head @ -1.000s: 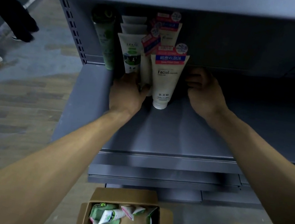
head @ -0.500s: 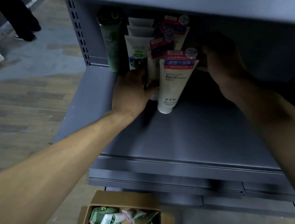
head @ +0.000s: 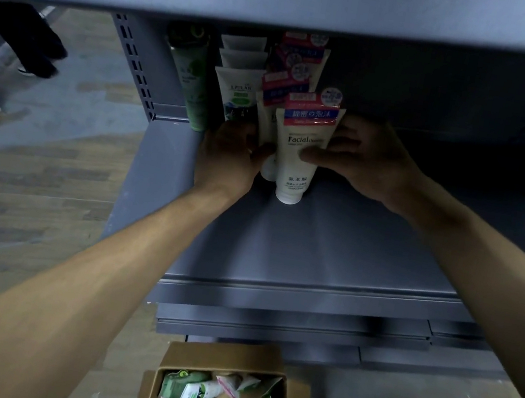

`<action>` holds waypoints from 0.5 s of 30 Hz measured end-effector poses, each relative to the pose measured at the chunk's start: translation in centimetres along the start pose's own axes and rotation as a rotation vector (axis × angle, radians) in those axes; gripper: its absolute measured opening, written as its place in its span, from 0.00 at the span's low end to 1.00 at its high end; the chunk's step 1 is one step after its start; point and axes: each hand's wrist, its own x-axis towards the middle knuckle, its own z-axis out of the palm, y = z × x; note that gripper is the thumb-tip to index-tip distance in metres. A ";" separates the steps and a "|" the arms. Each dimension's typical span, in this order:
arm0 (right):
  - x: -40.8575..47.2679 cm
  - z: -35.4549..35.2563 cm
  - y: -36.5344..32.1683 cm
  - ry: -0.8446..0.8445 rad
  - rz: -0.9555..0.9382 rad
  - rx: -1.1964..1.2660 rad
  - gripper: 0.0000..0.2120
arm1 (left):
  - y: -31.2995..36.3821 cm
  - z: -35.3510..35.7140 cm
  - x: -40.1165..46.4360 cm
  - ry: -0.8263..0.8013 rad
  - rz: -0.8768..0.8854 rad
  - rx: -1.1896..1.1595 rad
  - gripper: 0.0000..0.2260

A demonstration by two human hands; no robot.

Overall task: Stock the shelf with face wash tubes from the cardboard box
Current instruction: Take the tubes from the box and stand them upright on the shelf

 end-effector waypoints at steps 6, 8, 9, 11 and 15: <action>-1.3 -0.1 -0.1 0.000 -0.028 -0.029 0.16 | -0.6 -0.7 -0.5 -0.019 0.005 0.068 0.12; -1.5 -0.2 -0.2 0.009 -0.024 -0.035 0.17 | -0.8 -0.9 -0.7 -0.025 0.018 0.079 0.12; -1.6 -0.2 -0.1 0.012 -0.024 -0.036 0.17 | -0.8 -1.0 -0.8 -0.024 0.024 0.083 0.12; -1.7 -0.4 0.0 0.017 -0.025 -0.061 0.17 | -1.2 -1.4 -1.0 -0.024 0.035 0.084 0.11; -1.9 -1.2 0.5 0.046 -0.016 -0.093 0.17 | -2.3 -2.7 -1.5 -0.055 0.070 0.083 0.15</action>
